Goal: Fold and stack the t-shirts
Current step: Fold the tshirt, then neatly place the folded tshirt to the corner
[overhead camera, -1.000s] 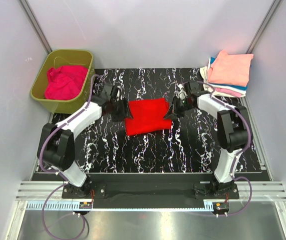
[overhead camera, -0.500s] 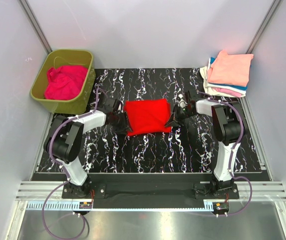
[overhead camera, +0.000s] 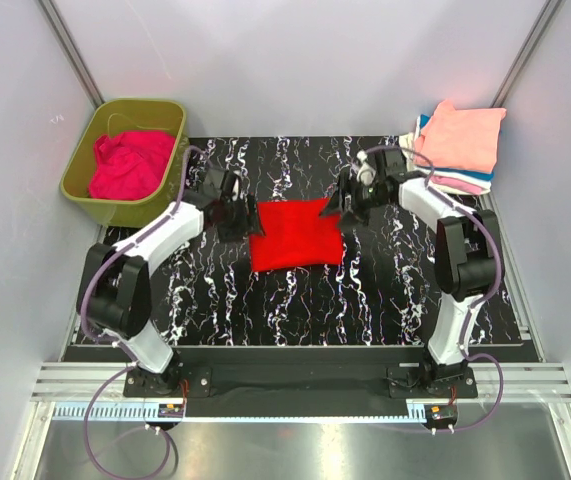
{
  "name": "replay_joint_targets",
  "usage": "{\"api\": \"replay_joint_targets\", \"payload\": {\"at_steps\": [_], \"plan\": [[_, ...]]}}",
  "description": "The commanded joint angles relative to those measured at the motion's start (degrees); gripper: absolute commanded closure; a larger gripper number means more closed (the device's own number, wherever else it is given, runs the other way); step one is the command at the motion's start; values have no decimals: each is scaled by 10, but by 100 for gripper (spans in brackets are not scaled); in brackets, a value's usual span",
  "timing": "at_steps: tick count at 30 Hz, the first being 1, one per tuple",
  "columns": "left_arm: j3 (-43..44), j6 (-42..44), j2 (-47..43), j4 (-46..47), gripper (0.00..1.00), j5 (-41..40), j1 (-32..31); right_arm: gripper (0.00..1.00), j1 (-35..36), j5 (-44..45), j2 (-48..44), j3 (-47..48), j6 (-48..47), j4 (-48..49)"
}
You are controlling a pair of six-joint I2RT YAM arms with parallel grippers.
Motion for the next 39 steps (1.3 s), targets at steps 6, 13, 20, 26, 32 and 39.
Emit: {"api": "replay_joint_targets", "payload": {"at_steps": [6,13,20,26,32,39], "plan": [[63,52,-157,-142,30,-74,-1,14,-28,76,21,86,-35,-40],[5,86,-302,-205,29,-152,0,14,-32,107,101,119,-60,-42],[-36,105,-452,-238,22,-231,1,14,-32,63,204,155,-28,-21],[-47,97,-501,-251,11,-298,2,30,-21,8,228,137,7,10],[-85,101,-521,-238,6,-328,3,71,-17,-37,227,120,32,28],[-90,94,-539,-259,3,-348,5,100,-15,-48,210,118,45,45]]}}
